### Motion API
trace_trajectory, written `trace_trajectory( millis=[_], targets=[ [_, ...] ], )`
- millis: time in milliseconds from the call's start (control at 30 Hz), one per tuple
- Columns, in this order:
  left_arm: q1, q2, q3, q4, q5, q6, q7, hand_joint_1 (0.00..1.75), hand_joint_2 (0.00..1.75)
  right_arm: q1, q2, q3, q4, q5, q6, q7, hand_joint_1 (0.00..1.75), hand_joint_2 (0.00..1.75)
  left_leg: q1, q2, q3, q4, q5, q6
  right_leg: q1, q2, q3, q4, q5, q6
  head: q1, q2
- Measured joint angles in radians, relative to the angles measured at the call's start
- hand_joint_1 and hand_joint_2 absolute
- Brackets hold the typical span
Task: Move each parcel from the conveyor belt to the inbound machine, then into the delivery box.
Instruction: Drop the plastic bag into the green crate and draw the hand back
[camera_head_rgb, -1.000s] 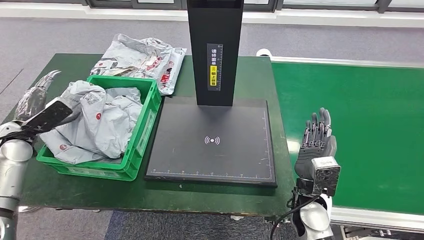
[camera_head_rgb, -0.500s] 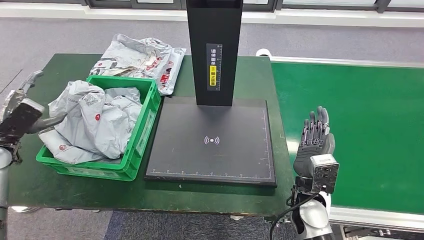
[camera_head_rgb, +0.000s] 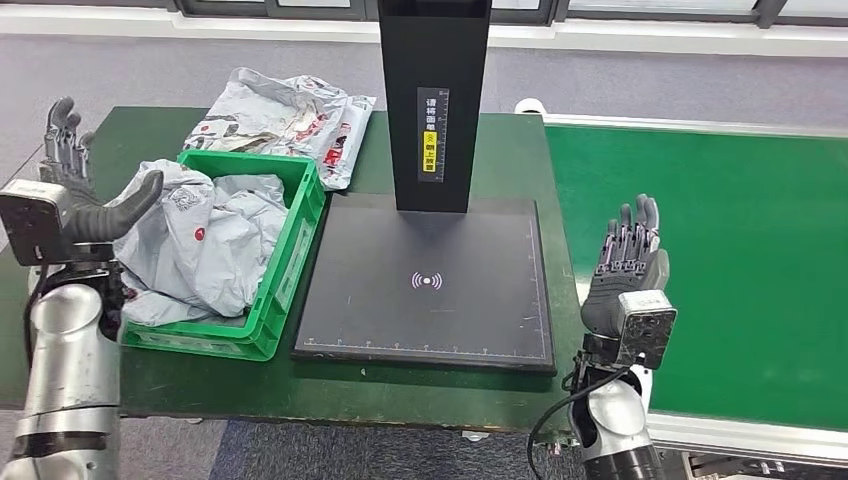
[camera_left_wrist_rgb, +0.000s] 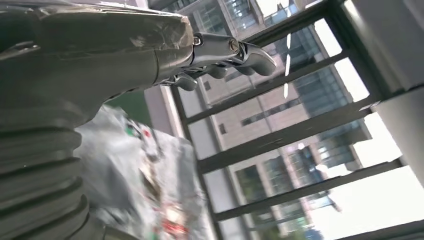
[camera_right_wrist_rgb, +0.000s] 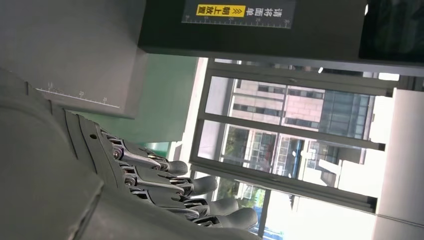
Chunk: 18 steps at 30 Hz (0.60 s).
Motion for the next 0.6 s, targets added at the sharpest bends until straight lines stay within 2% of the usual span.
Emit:
trace_trajectory(
  millis=[133,233,267,333,367,400,467,533,600],
  targets=[
    [-0.013,-0.080,-0.077,-0.002,0.022,0.082,-0.001,0.00,1.75,-0.010,0.007,0.010,0.012,-0.006,0.004,0.004,0.00,0.00,0.000,0.000,0.000,0.000,0.000,0.000,0.000,0.000,0.000,0.000,0.000,0.000,0.000,0.000],
    [-0.024,-0.122,-0.138,0.009,0.037,0.109,-0.005,0.00,1.75,-0.022,0.011,0.019,0.028,-0.007,0.016,0.008,0.00,0.00,0.000,0.000,0.000,0.000,0.000,0.000,0.000,0.000,0.000,0.000,0.000,0.000,0.000,0.000],
    [-0.028,-0.135,-0.157,0.014,0.041,0.110,-0.002,0.00,1.75,-0.027,0.012,0.025,0.035,-0.007,0.021,0.010,0.00,0.44,0.000,0.000,0.000,0.000,0.000,0.000,0.000,0.000,0.000,0.000,0.000,0.000,0.000,0.000],
    [-0.036,-0.163,-0.194,0.031,0.046,0.105,0.009,0.00,0.87,-0.039,0.012,0.043,0.051,-0.007,0.034,0.015,0.00,1.31,0.000,0.001,0.000,0.000,0.000,0.000,0.001,0.000,0.000,0.000,0.000,0.000,0.000,0.000],
    [-0.040,-0.177,-0.217,0.045,0.046,0.099,0.017,0.00,0.44,-0.046,0.013,0.054,0.061,-0.008,0.041,0.017,0.00,1.31,0.000,0.000,0.000,0.000,0.000,0.000,0.001,0.000,0.000,0.000,0.000,0.000,0.000,0.000],
    [-0.045,-0.191,-0.242,0.064,0.046,0.094,0.025,0.00,0.00,-0.053,0.013,0.065,0.072,-0.011,0.046,0.018,0.00,0.87,0.000,0.000,0.000,0.000,0.000,0.000,0.001,0.000,0.000,0.000,0.000,0.000,0.000,0.000],
    [-0.058,-0.225,-0.295,0.117,0.044,0.101,0.042,0.00,0.00,-0.072,0.014,0.088,0.098,-0.021,0.053,0.018,0.00,0.00,0.000,0.000,0.000,0.000,0.000,0.000,0.001,0.000,0.000,0.000,0.000,0.000,0.000,0.000],
    [-0.072,-0.265,-0.344,0.182,0.023,0.162,0.065,0.00,0.00,-0.086,0.021,0.106,0.124,-0.028,0.050,0.022,0.00,0.00,0.000,0.000,0.000,0.000,0.001,0.001,0.000,0.000,0.000,0.000,0.000,0.001,0.000,0.000],
    [-0.082,-0.308,-0.385,0.246,-0.003,0.261,0.071,0.00,0.00,-0.091,0.033,0.120,0.147,-0.025,0.036,0.022,0.00,0.00,0.000,0.000,0.000,0.000,0.000,0.001,0.000,0.000,0.000,0.000,0.001,0.001,0.000,0.000]
  ],
)
